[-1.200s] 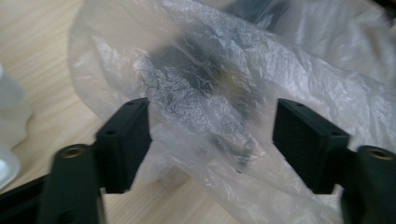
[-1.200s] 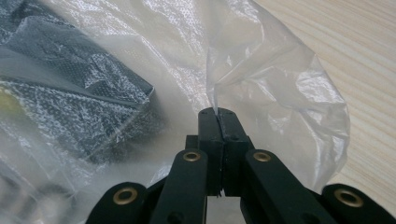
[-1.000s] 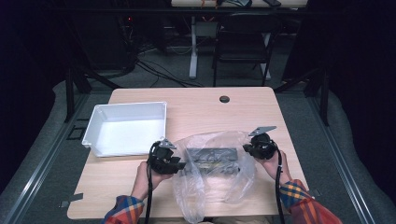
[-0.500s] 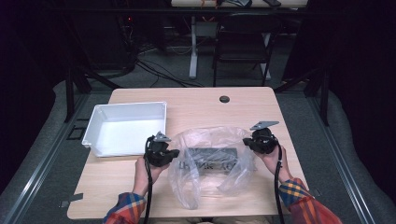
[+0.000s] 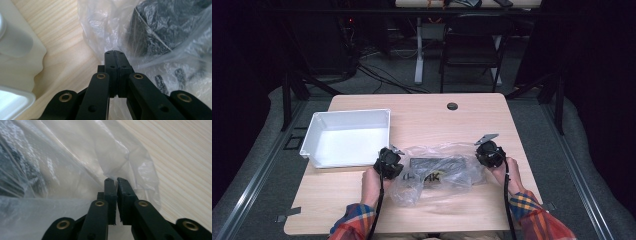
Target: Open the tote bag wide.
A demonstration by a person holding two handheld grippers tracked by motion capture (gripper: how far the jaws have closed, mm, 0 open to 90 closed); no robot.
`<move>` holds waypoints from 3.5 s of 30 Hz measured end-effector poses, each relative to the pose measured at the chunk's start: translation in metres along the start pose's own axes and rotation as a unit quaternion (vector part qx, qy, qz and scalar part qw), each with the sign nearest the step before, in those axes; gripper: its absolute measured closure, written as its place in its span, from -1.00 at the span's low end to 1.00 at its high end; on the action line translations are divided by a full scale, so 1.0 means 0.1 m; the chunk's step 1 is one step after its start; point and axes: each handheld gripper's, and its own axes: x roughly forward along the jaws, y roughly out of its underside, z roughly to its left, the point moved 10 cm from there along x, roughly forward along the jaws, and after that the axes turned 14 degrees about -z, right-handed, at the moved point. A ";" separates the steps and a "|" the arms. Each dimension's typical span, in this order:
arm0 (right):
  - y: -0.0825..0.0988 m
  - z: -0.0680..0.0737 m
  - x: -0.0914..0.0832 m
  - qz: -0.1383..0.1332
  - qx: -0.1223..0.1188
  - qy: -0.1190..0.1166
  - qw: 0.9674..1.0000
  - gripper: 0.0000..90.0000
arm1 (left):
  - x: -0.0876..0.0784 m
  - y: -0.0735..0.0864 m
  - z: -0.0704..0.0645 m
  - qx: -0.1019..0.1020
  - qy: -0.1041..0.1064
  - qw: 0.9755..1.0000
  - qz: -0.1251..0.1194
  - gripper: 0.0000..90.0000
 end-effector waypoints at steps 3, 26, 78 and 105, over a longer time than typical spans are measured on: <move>0.04 -0.03 -0.07 0.016 0.001 -0.008 1.000 0.76 | -0.02 0.03 0.03 -0.001 0.000 1.000 0.006 1.00; -0.20 0.62 -0.68 -0.039 0.014 -0.188 0.981 -0.27 | -0.16 0.00 0.11 -0.040 0.027 0.999 -0.003 0.45; -0.25 0.40 -0.37 -0.053 -0.025 -0.046 0.997 0.40 | -0.20 -0.42 -0.13 0.069 -0.023 0.996 -0.060 1.00; 0.06 0.22 -0.20 0.024 -0.044 -0.020 0.999 0.47 | 0.15 -0.03 -0.03 0.025 0.010 0.999 0.037 1.00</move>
